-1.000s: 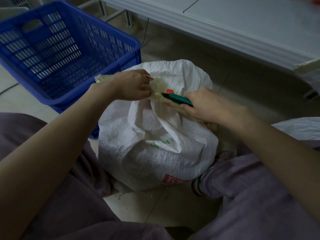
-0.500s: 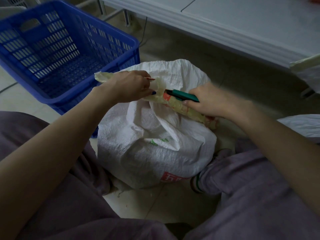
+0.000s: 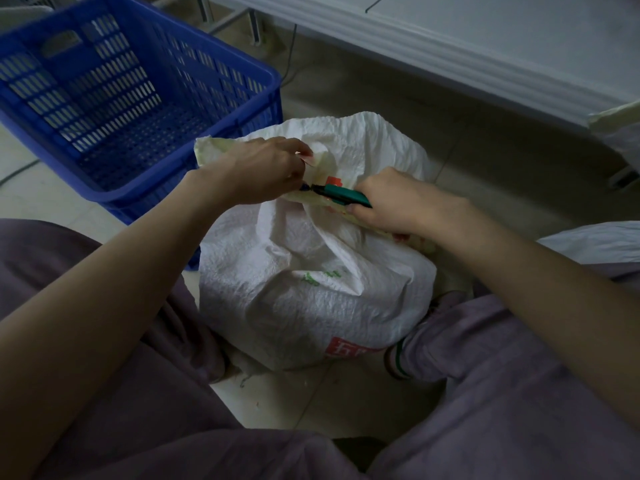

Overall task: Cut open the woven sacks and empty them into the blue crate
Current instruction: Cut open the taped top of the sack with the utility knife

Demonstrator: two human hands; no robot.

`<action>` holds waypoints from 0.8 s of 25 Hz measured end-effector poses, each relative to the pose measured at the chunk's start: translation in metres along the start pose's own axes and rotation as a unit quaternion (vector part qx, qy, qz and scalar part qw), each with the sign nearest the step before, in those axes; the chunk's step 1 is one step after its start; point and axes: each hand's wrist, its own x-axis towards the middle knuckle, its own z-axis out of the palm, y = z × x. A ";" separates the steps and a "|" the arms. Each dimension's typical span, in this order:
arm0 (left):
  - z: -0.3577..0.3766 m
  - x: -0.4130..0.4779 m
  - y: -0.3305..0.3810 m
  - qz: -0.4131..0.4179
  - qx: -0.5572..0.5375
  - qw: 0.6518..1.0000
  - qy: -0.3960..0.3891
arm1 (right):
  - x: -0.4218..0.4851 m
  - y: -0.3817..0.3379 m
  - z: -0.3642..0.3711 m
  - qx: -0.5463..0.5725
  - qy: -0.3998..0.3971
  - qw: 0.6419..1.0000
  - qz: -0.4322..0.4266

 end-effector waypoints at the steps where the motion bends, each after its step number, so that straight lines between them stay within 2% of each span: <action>1: 0.001 0.000 0.000 0.006 0.002 1.000 0.008 | 0.001 -0.002 0.000 -0.005 0.001 1.000 0.004; 13: 0.000 0.000 -0.009 -0.031 0.001 0.993 0.117 | -0.002 -0.003 -0.009 0.026 0.021 0.999 0.039; 20: 0.000 0.000 -0.006 -0.021 0.004 0.995 0.093 | -0.012 0.004 -0.015 -0.005 0.015 0.999 0.030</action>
